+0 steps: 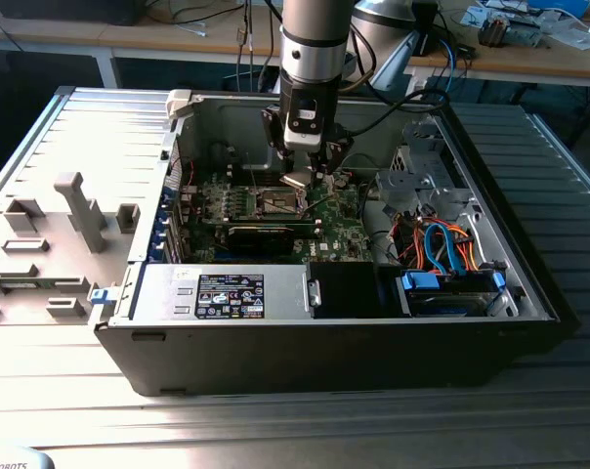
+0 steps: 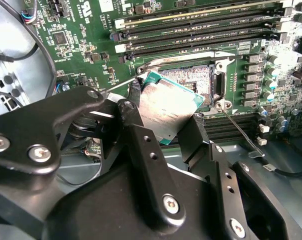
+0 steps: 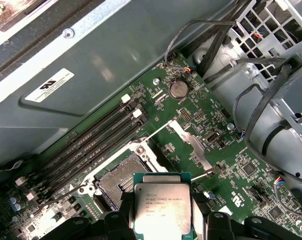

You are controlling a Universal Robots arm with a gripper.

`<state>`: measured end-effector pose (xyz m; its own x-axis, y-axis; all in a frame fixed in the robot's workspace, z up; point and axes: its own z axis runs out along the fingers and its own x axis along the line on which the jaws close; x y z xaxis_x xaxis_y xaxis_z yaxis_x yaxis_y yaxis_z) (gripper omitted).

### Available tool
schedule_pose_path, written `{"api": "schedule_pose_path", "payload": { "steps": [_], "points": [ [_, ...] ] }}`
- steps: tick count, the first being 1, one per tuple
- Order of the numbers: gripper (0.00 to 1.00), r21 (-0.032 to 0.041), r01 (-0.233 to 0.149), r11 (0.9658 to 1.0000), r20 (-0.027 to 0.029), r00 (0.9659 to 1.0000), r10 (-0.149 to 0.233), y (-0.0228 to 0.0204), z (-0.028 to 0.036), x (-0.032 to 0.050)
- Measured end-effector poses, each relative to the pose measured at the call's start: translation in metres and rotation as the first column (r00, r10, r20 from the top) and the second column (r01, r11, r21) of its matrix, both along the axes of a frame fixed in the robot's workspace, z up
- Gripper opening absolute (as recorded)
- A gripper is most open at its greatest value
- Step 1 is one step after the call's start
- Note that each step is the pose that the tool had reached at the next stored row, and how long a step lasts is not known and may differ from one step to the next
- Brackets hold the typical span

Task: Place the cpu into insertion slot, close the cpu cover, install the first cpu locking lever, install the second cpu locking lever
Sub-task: 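Place the cpu into insertion slot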

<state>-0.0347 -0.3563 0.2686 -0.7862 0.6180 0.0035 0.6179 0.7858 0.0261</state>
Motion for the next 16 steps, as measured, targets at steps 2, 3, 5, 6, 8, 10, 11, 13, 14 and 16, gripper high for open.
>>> {"api": "schedule_pose_path", "payload": {
  "steps": [2, 3, 5, 6, 8, 10, 11, 13, 14, 16],
  "points": [
    [0.54, -0.0001, 0.001, 1.0000, 0.0000, 1.0000, -0.001, 0.0000, 0.0000, 0.0000],
    [0.54, -0.0002, 0.002, 1.0000, 0.0000, 1.0000, -0.002, 0.0000, 0.0000, 0.0000],
    [0.54, -0.0004, 0.004, 1.0000, 0.0000, 1.0000, -0.004, 0.0000, 0.0000, 0.0000],
    [0.54, -0.0005, 0.004, 1.0000, 0.0000, 1.0000, -0.004, 0.0000, 0.0000, 0.0000],
    [0.54, -0.0005, 0.006, 1.0000, 0.0000, 1.0000, -0.006, 0.0000, 0.0000, 0.0000],
    [0.54, -0.0007, 0.008, 1.0000, 0.0000, 1.0000, -0.008, 0.0000, 0.0000, 0.0000],
    [0.54, -0.0007, 0.009, 1.0000, 0.0000, 1.0000, -0.009, 0.0000, 0.0000, 0.0000],
    [0.54, -0.0008, 0.010, 0.9999, 0.0000, 0.9999, -0.010, 0.0000, 0.0000, 0.0000],
    [0.54, -0.0008, 0.011, 0.9999, 0.0000, 0.9999, -0.011, 0.0000, 0.0000, 0.0000],
    [0.54, -0.0009, 0.012, 0.9999, 0.0000, 0.9999, -0.012, 0.0000, 0.0000, 0.0000]
  ]
}}
